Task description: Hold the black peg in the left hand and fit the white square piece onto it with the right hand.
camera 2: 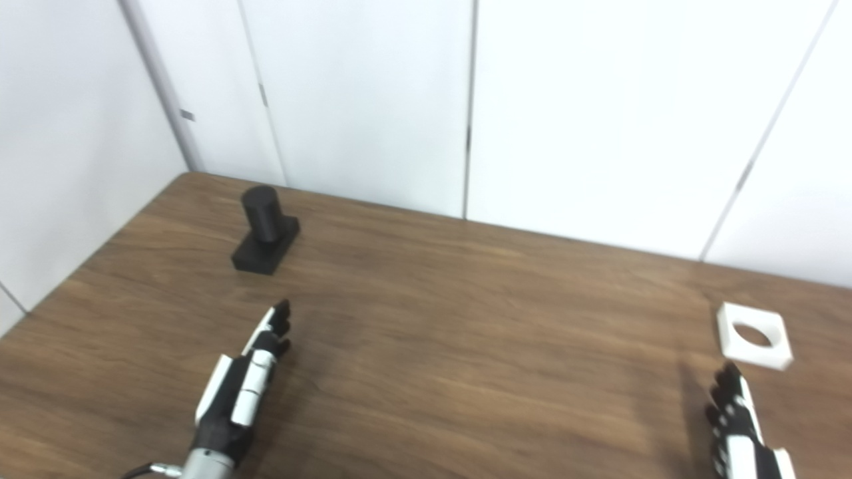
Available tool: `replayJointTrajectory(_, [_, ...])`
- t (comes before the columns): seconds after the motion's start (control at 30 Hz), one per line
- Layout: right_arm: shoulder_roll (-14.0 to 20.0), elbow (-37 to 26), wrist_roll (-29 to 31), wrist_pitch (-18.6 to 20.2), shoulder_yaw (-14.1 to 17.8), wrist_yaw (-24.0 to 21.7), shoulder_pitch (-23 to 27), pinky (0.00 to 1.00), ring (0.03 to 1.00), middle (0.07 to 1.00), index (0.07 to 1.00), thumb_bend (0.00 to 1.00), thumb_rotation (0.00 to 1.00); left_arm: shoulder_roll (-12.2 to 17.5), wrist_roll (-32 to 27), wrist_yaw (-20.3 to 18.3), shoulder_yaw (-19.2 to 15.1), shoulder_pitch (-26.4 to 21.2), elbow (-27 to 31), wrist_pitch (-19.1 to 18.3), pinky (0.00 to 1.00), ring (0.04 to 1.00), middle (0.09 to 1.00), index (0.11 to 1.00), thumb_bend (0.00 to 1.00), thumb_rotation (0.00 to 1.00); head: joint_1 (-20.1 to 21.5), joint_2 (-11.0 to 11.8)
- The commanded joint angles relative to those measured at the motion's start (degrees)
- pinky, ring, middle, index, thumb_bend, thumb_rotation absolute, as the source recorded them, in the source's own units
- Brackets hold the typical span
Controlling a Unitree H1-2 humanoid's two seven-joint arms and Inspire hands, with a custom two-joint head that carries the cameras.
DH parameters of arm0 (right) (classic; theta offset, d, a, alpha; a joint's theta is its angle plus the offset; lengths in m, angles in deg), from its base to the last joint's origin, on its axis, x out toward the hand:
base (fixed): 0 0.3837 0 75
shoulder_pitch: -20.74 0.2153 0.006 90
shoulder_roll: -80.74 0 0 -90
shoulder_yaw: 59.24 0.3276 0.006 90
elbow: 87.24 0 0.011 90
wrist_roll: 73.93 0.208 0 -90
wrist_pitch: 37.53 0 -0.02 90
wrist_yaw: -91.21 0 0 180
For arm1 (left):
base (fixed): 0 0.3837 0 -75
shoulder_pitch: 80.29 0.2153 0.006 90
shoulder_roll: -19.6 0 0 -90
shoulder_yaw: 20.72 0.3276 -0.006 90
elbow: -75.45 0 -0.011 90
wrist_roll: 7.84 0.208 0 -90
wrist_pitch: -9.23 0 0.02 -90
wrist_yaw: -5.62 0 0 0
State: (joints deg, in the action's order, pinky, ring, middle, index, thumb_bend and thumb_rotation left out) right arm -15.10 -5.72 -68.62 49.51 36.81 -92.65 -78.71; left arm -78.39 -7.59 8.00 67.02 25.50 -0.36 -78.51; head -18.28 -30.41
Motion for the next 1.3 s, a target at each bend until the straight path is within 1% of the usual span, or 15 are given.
replayJointTrajectory(0.0, [-0.15, -0.22, 0.04, -2.08, -0.08, -0.26, -1.30, 1.00, 1.000, 1.000, 1.000, 0.60, 1.00, -2.40, 0.64, -0.06, 1.13, 0.26, -0.37, 1.17, 0.99, 1.000, 1.000, 0.988, 0.57, 1.00, -0.04, 0.42])
replayJointTrajectory(0.07, [-0.06, 0.14, 0.11, -2.74, -0.12, -0.52, -1.19, 1.00, 1.000, 1.000, 1.000, 0.62, 1.00, -2.39, 0.93, 0.16, 1.34, 0.21, -0.74, 1.54, 1.00, 1.000, 1.000, 0.987, 0.57, 1.00, 0.08, 1.13])
replayJointTrajectory(0.3, [0.40, 1.06, -0.58, -4.38, -0.18, -0.79, -1.11, 1.00, 1.000, 1.000, 1.000, 0.64, 1.00, -2.41, 2.82, 1.53, 1.92, 0.74, -0.55, 1.38, 1.00, 1.000, 1.000, 0.987, 0.55, 1.00, 0.82, 1.46])
replayJointTrajectory(0.37, [0.38, 1.50, 0.66, -4.78, 0.03, -1.27, -1.13, 1.00, 1.000, 1.000, 1.000, 0.63, 1.00, -2.47, 3.29, 1.86, 2.09, 0.99, -0.23, 1.17, 1.00, 1.000, 1.000, 0.985, 0.58, 1.00, 1.16, 1.51])
replayJointTrajectory(0.53, [-0.17, 2.34, 2.58, -4.28, 0.32, -1.78, -1.07, 1.00, 1.000, 1.000, 1.000, 0.70, 1.00, -2.37, 4.01, 2.10, 2.48, 1.12, -0.55, 1.64, 1.00, 1.000, 1.000, 0.987, 0.58, 0.98, 2.05, 2.30])
replayJointTrajectory(0.67, [-0.67, 2.61, 2.04, -4.32, 0.23, -1.23, -0.88, 1.00, 1.000, 1.000, 1.000, 0.68, 1.00, -2.40, 3.13, 2.37, 1.80, 0.57, -1.75, 3.55, 1.00, 1.000, 1.000, 0.976, 0.55, 0.95, 1.99, 2.17])
replayJointTrajectory(0.73, [-0.88, 2.46, 1.96, -4.12, 0.11, -1.13, -0.85, 1.00, 1.000, 1.000, 1.000, 0.66, 1.00, -2.37, 3.22, 2.57, 1.40, 0.49, -0.98, 3.20, 1.00, 1.000, 0.999, 0.972, 0.55, 0.95, 1.84, 2.12])
replayJointTrajectory(0.83, [-1.14, 2.08, 0.87, -3.56, -0.11, -0.53, -1.03, 1.00, 1.000, 1.000, 1.000, 0.66, 1.00, -1.90, 2.10, 2.14, 0.71, 0.26, 2.33, 1.06, 0.98, 0.983, 0.987, 0.972, 0.48, 0.85, 1.83, 2.33])
replayJointTrajectory(0.9, [-1.34, 1.84, 0.68, -3.30, -0.19, -0.44, -1.21, 1.00, 1.000, 1.000, 1.000, 0.70, 1.00, -1.24, 1.88, 1.94, 0.10, -0.13, 4.59, -0.31, 0.94, 0.968, 0.991, 0.994, 0.41, 0.61, 1.80, 2.70])
replayJointTrajectory(0.93, [-1.47, 1.79, 0.59, -3.26, -0.27, -0.43, -1.25, 1.00, 1.000, 1.000, 1.000, 0.71, 1.00, -0.89, 3.24, 2.23, -0.33, -0.33, 6.44, -2.37, 0.96, 0.975, 0.995, 0.997, 0.41, 0.52, 1.81, 3.09])
replayJointTrajectory(0.97, [-1.63, 1.77, 0.28, -3.45, -0.36, -0.30, -1.26, 1.00, 1.000, 1.000, 1.000, 0.71, 1.00, -0.56, 4.63, 2.54, -0.75, -0.58, 8.04, -4.09, 0.94, 0.967, 0.984, 0.985, 0.44, 0.48, 1.81, 3.27])
replayJointTrajectory(1.03, [-1.85, 1.67, -0.44, -3.56, -0.58, -0.02, -1.29, 1.00, 1.000, 1.000, 1.000, 0.70, 1.00, 0.55, 9.10, 3.15, -1.47, -1.41, 10.48, -6.88, 0.92, 0.962, 0.977, 0.976, 0.49, 0.44, 1.87, 3.52])
replayJointTrajectory(1.1, [-2.16, 1.47, -1.21, -3.44, -0.84, 0.47, -1.28, 1.00, 1.000, 1.000, 1.000, 0.69, 1.00, 1.23, 12.97, 3.79, -2.35, -2.56, 11.28, -8.00, 0.91, 0.952, 0.965, 0.960, 0.56, 0.41, 1.95, 3.82])
replayJointTrajectory(1.17, [-2.33, 1.32, -0.94, -2.91, -1.01, 0.46, -1.15, 1.00, 1.000, 1.000, 1.000, 0.69, 1.00, 2.44, 18.54, 4.64, -3.85, -5.21, 11.97, -10.77, 0.92, 0.942, 0.950, 0.949, 0.63, 0.38, 2.17, 4.08])
replayJointTrajectory(1.27, [-2.62, 1.22, -0.86, -2.23, -1.11, 0.57, -0.99, 1.00, 1.000, 1.000, 1.000, 0.73, 1.00, 4.00, 21.86, 4.23, -5.82, -8.43, 12.07, -13.68, 0.98, 0.966, 0.956, 0.947, 0.73, 0.36, 2.59, 4.19])
